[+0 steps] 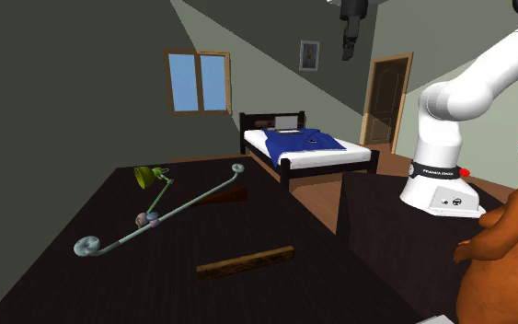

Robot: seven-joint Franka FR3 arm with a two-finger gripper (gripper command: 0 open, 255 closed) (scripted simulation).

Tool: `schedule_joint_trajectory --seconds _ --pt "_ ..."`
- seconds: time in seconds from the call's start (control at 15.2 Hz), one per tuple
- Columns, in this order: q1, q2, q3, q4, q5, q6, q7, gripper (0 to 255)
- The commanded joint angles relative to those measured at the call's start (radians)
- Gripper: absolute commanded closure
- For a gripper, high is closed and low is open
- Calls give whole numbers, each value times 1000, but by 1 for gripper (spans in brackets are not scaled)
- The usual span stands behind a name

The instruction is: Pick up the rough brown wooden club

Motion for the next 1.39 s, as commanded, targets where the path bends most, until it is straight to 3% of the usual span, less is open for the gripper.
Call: schedule_joint_trajectory --seconds 0.0,0.66,1.32 --pt "0 0 0 0 0 0 0 0" --pt "46 292 16 -25 14 293 -66 0" --pt "86 645 46 77 18 522 -127 0"
